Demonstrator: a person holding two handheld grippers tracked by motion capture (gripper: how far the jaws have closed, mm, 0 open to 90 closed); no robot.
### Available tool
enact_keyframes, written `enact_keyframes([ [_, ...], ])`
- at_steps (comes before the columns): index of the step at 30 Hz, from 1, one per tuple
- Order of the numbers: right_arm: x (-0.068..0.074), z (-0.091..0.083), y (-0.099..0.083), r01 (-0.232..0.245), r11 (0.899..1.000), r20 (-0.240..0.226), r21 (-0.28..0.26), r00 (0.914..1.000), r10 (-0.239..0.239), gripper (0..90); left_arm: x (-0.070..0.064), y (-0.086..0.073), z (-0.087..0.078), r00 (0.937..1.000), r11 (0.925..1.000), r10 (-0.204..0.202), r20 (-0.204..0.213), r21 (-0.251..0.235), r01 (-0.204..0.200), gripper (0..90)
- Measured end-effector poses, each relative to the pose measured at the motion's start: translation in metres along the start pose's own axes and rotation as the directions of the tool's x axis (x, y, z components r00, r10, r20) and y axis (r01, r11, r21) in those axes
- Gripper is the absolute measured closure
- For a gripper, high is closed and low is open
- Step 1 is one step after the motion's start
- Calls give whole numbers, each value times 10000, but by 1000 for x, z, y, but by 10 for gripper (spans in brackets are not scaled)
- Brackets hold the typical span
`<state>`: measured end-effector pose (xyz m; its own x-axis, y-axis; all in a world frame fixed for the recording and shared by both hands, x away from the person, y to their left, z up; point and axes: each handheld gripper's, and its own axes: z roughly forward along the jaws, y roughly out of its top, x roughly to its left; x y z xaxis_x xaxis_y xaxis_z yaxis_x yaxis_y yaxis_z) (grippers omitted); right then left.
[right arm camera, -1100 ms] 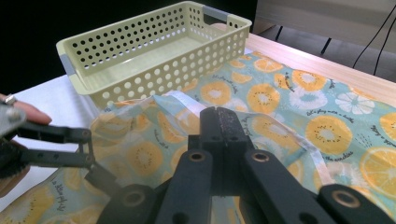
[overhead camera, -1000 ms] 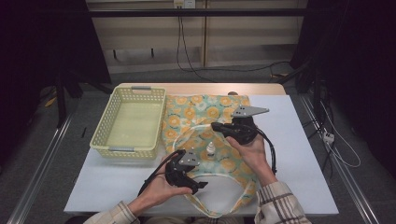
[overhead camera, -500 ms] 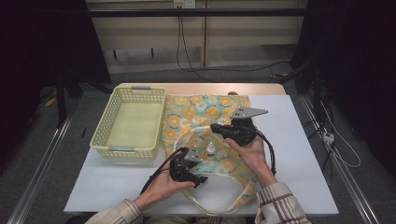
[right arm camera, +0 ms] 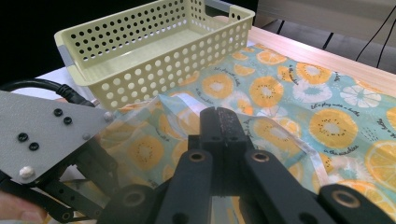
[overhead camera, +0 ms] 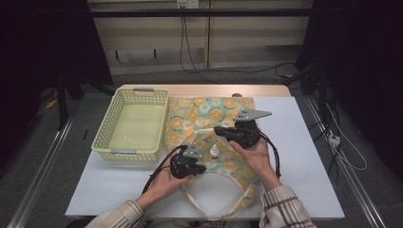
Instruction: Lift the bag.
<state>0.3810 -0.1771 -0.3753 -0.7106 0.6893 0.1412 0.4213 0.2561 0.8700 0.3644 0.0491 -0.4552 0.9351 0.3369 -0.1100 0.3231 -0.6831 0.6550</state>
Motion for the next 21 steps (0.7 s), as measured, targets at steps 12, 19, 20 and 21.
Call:
enact_keyframes([
  [12,-3,-2,0,-34,10000,74,-87,10000,35,900,-10,2,-6,9996,9978,146,224,-649,-131,900],
  [19,-4,-4,1,-42,9999,91,-113,9999,43,900,-13,6,-19,9995,9923,287,151,-1207,-267,900],
  [20,-5,-5,1,-37,9999,106,-119,9999,38,900,-13,6,-21,9993,9916,323,168,-1256,-299,900],
  [21,-5,-5,1,-42,9999,114,-149,9999,43,900,-13,6,-23,9991,9917,357,209,-1246,-328,900],
])
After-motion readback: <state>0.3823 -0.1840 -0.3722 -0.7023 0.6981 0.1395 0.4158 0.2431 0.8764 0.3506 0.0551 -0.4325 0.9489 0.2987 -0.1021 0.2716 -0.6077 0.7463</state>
